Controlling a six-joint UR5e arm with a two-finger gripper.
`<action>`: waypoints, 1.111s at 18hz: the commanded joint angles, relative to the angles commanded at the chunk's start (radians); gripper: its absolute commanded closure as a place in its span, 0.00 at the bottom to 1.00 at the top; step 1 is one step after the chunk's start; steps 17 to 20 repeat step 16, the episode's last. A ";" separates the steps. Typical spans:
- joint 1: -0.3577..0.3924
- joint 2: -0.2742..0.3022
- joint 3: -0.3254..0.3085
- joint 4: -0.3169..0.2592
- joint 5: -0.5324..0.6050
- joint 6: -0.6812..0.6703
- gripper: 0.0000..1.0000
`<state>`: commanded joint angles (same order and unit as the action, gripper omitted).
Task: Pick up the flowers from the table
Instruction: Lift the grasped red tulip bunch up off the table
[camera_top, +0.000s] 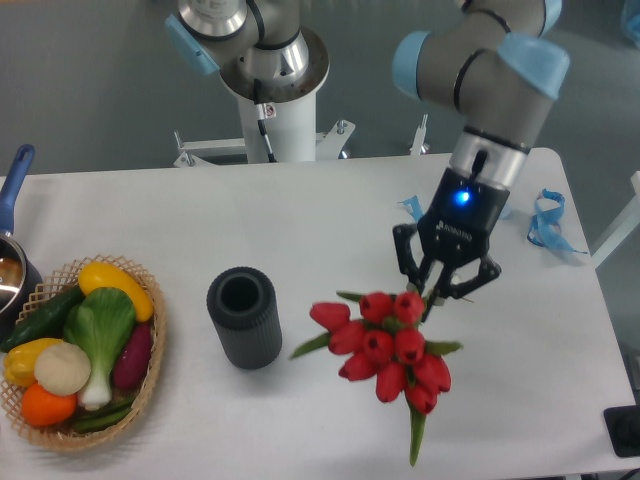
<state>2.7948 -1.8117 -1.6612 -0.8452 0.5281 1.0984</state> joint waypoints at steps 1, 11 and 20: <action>0.011 0.000 -0.006 0.000 -0.035 -0.003 0.83; 0.043 0.002 -0.020 0.002 -0.109 0.001 0.83; 0.045 0.002 -0.019 0.002 -0.108 0.006 0.83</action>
